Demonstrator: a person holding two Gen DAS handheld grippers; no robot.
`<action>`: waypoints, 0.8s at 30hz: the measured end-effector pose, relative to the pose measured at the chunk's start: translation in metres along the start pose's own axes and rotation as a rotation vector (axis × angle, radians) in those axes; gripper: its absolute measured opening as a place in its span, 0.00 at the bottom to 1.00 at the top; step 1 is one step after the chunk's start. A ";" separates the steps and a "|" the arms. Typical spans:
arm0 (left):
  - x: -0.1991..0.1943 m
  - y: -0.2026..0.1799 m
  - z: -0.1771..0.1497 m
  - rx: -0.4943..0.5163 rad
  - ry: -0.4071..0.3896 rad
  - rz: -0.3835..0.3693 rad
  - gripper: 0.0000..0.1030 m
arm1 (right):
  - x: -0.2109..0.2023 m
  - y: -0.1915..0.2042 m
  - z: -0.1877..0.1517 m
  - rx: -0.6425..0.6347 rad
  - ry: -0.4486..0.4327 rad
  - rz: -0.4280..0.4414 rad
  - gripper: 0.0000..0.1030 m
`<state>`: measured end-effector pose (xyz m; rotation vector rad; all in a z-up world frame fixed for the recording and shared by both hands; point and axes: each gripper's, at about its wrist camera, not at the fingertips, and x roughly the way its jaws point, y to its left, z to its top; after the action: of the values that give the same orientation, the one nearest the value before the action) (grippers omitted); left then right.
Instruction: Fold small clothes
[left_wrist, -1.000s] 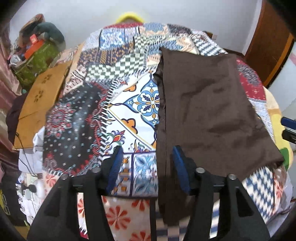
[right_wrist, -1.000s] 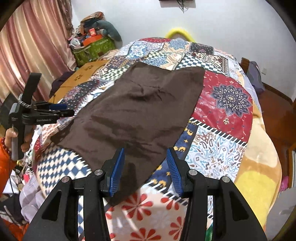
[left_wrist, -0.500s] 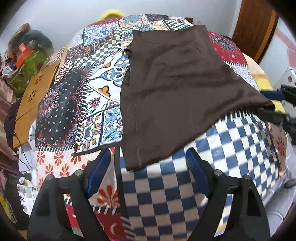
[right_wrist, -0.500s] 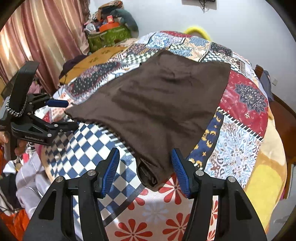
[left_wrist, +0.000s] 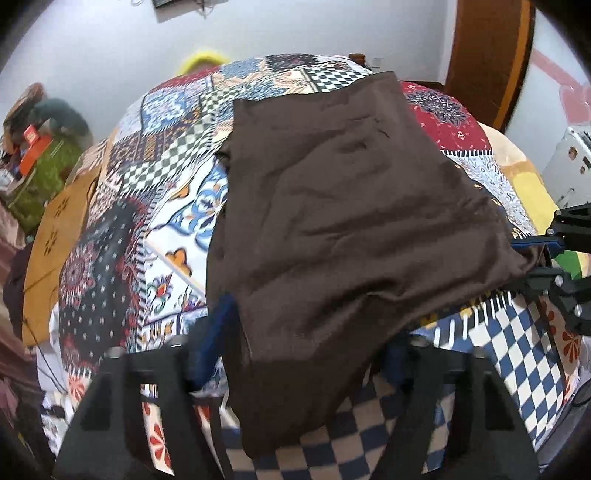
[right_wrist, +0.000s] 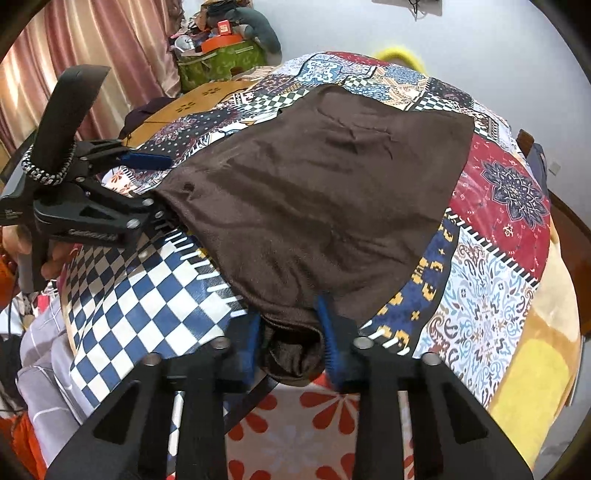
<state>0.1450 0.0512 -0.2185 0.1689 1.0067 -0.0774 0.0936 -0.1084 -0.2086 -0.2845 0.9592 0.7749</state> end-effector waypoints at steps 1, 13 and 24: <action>0.001 -0.003 0.003 0.017 -0.001 0.007 0.43 | 0.000 0.000 0.001 -0.005 -0.001 0.004 0.14; -0.015 -0.012 0.016 0.108 -0.003 0.007 0.07 | -0.032 -0.017 0.025 0.037 -0.111 0.026 0.09; -0.041 0.004 0.082 0.052 -0.034 -0.054 0.05 | -0.058 -0.049 0.072 0.059 -0.208 0.006 0.08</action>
<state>0.1920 0.0405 -0.1406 0.1871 0.9757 -0.1551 0.1532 -0.1312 -0.1258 -0.1461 0.7858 0.7645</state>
